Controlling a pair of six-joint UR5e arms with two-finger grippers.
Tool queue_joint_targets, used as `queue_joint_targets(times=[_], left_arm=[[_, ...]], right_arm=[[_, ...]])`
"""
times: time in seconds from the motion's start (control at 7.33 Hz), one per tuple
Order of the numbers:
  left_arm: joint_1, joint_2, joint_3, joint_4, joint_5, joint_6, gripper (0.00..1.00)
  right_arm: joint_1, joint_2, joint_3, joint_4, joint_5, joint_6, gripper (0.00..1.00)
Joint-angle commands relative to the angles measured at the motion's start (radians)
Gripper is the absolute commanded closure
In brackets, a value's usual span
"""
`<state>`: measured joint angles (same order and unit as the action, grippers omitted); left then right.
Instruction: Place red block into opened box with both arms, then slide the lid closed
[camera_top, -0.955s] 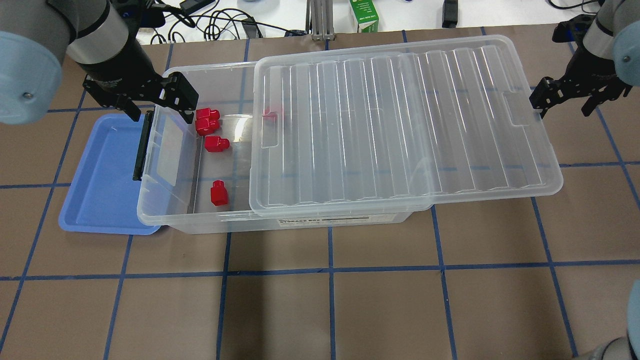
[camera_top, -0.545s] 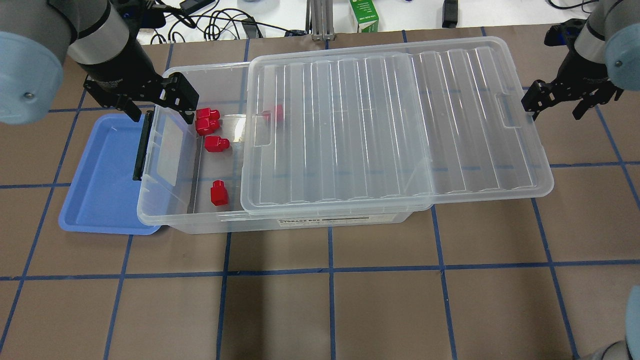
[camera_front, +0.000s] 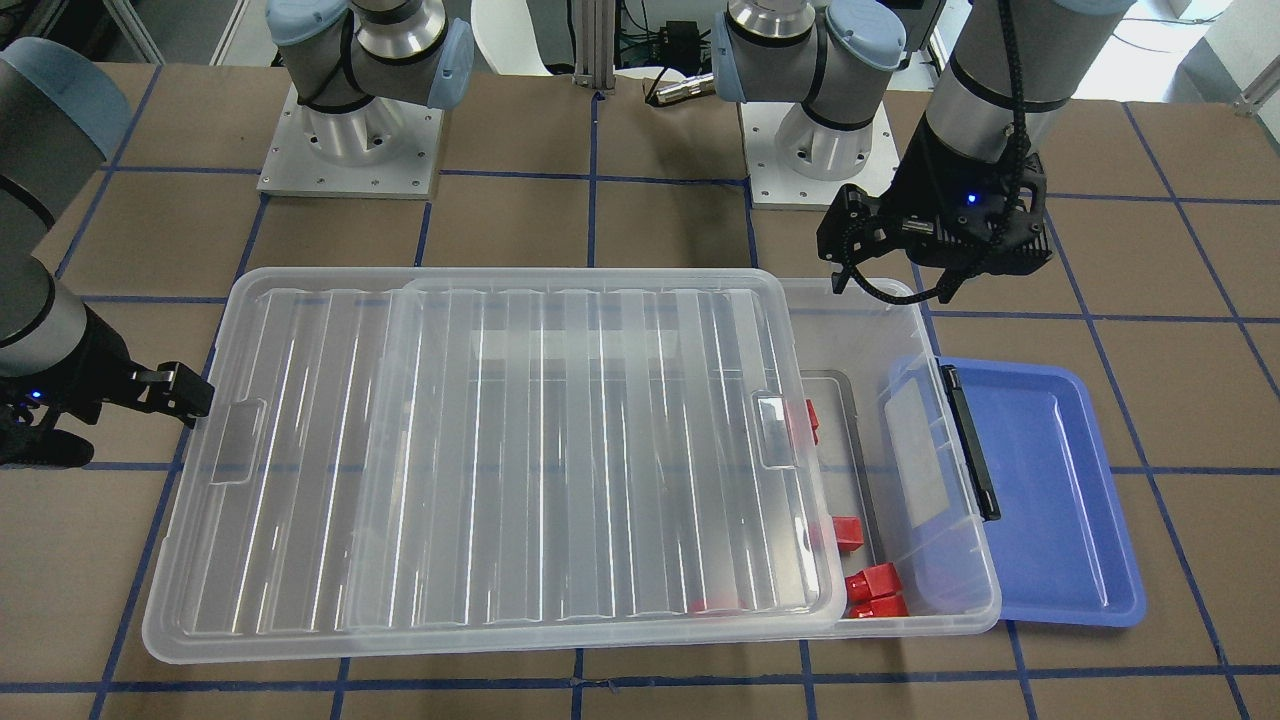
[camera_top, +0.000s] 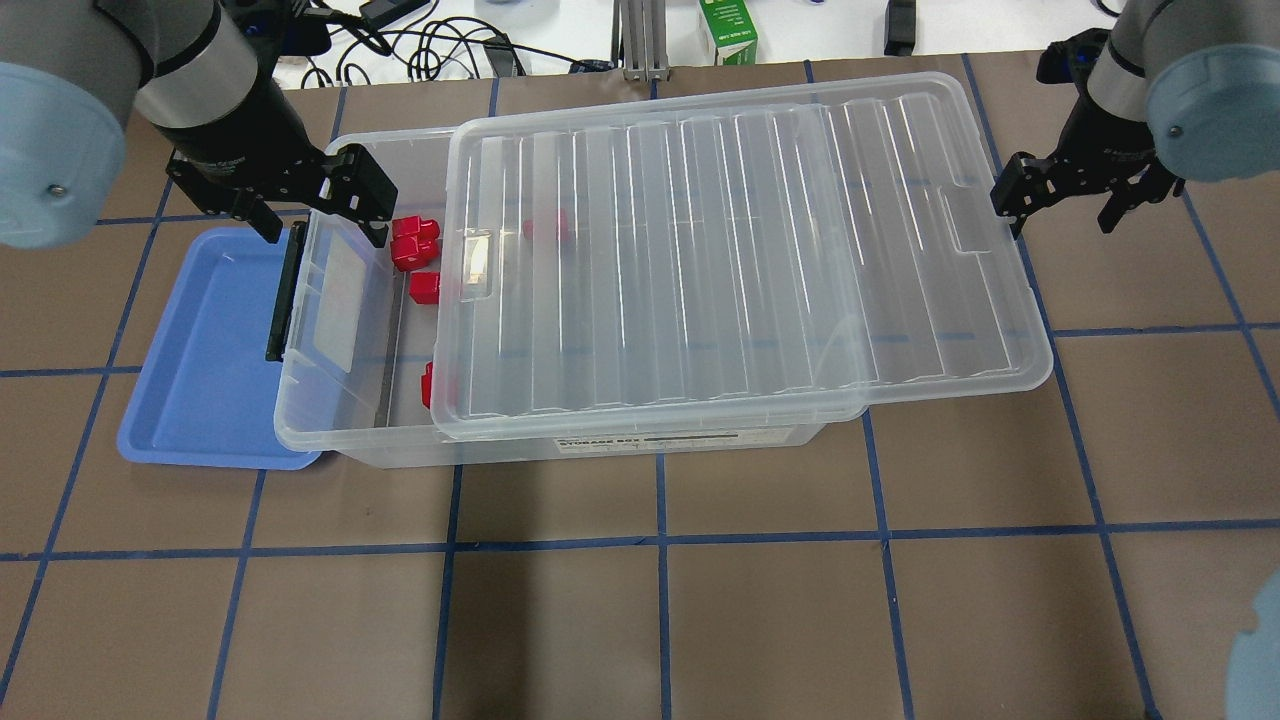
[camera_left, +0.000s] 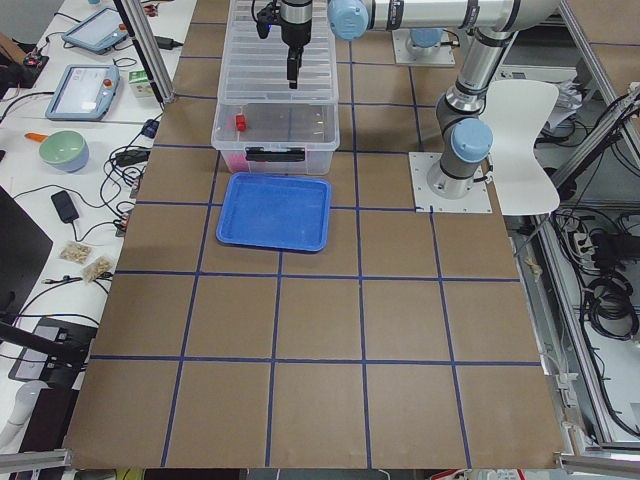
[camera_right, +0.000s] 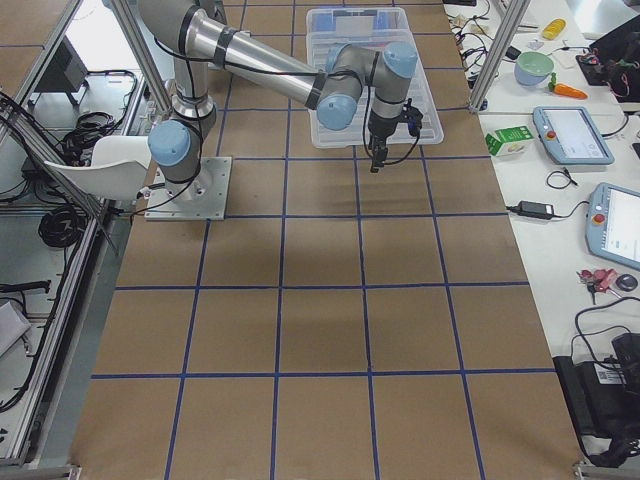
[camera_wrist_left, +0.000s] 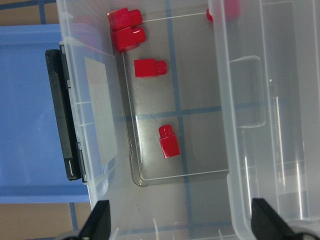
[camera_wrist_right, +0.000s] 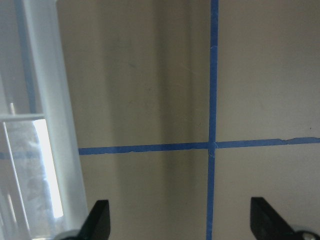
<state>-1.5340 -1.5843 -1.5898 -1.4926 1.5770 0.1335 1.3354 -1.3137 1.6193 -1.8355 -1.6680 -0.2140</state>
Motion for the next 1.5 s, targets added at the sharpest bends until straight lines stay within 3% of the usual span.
queue_joint_targets(times=[0.0,0.68,1.36], left_arm=[[0.000,0.003,-0.001,-0.002,0.000,0.000,0.00],[0.000,0.006,-0.002,-0.002,0.000,0.000,0.00],[0.000,0.006,0.001,-0.002,0.000,0.000,0.00]], right_arm=[[0.045,-0.001,0.001,0.002,-0.001,0.065,0.00],[0.165,-0.001,0.001,0.001,-0.001,0.241,0.00],[0.195,-0.001,-0.007,-0.002,-0.001,0.271,0.00]])
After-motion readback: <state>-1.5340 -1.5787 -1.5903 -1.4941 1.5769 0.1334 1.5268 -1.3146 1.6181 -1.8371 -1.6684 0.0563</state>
